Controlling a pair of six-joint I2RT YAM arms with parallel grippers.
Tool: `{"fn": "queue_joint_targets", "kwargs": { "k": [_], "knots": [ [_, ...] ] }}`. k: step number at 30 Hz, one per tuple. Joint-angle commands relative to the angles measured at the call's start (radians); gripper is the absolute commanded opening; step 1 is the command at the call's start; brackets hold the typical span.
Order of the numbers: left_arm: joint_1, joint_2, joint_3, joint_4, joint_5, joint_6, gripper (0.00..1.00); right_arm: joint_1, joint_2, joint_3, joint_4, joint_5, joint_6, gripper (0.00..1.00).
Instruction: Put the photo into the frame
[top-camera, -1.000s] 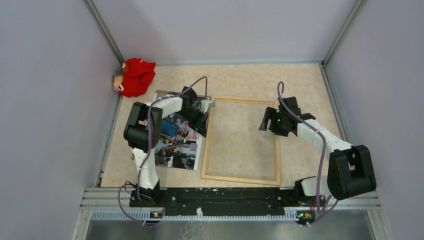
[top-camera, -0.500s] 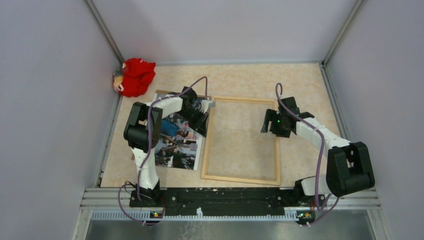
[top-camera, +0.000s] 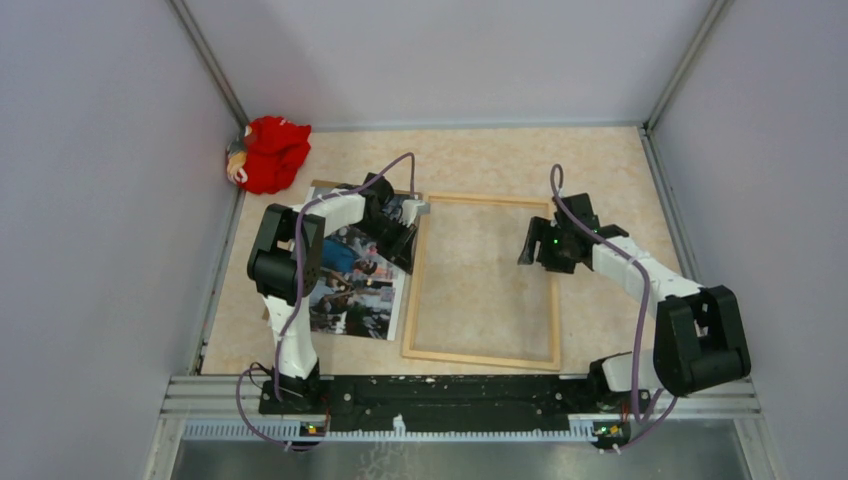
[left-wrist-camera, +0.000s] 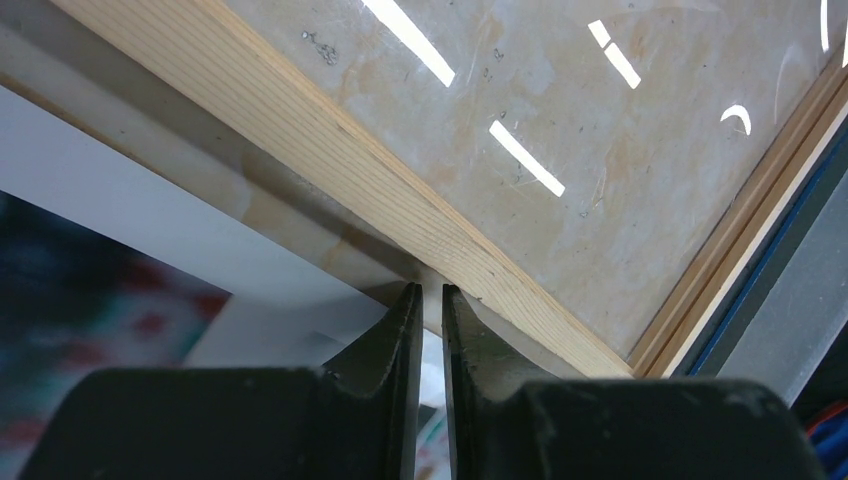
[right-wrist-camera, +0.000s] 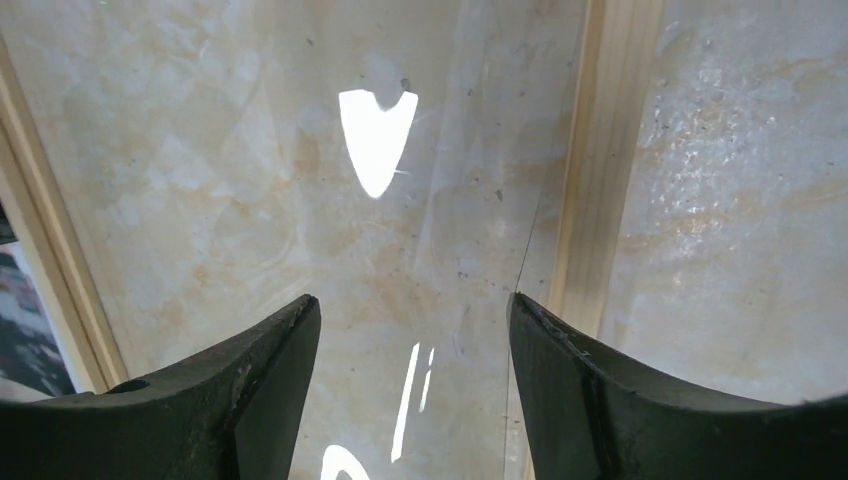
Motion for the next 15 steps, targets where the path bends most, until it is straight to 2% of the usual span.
{"fn": "queue_joint_targets", "kwargs": {
  "k": [1, 5, 10, 15],
  "knots": [
    [-0.010, 0.006, 0.007, 0.010, -0.003, 0.006, 0.20, 0.019, -0.085, 0.005, 0.107, -0.149, 0.051, 0.66],
    [-0.010, 0.006, 0.007, 0.010, -0.004, 0.006, 0.20, 0.018, -0.161, 0.016, 0.124, -0.197, 0.081, 0.58],
    [-0.010, 0.006, 0.006, 0.010, -0.005, 0.008, 0.20, 0.003, -0.192, 0.010, 0.170, -0.314, 0.122, 0.36],
    [-0.010, 0.004, 0.007, 0.006, -0.010, 0.009, 0.19, -0.016, -0.199, -0.015, 0.249, -0.403, 0.172, 0.20]
  ]
}}
